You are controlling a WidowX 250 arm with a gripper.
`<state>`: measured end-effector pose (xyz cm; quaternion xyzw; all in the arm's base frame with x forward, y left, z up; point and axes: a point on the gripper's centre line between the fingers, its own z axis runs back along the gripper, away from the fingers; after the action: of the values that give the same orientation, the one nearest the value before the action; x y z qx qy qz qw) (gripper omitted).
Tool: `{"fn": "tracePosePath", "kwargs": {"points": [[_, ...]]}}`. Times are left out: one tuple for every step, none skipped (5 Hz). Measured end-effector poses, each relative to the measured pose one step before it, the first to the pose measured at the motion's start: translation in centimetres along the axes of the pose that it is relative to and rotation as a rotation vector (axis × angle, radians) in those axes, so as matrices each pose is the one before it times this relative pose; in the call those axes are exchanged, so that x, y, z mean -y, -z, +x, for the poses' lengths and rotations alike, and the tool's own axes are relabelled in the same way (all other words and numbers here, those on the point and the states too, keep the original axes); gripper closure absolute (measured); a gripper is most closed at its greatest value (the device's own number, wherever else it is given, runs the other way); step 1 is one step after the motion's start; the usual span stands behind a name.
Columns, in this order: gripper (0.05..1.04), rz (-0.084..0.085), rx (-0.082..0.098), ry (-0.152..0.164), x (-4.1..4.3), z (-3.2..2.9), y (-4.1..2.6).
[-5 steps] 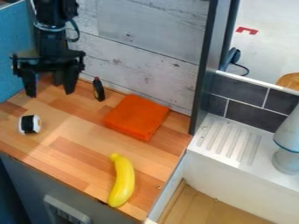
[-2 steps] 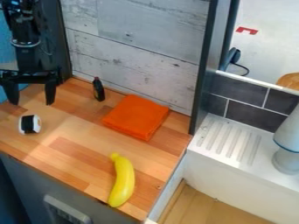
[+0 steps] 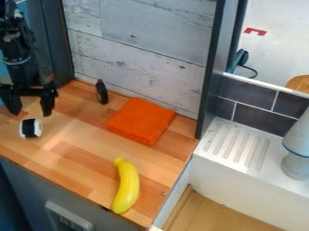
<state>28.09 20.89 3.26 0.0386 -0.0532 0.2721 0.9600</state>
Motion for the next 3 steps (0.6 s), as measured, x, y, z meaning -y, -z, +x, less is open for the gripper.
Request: {"fn": "tracePosePath", "kwargs": {"points": [[0.078, 0.0393, -0.0030, 0.0795, -0.318, 0.239, 1.868], [0.078, 0.0294, 0.0143, 0.0252, -0.245, 0.306, 0.261], [0.078, -0.0041, -0.0364, 0.0049, 0.152, -0.554, 1.345]]}}
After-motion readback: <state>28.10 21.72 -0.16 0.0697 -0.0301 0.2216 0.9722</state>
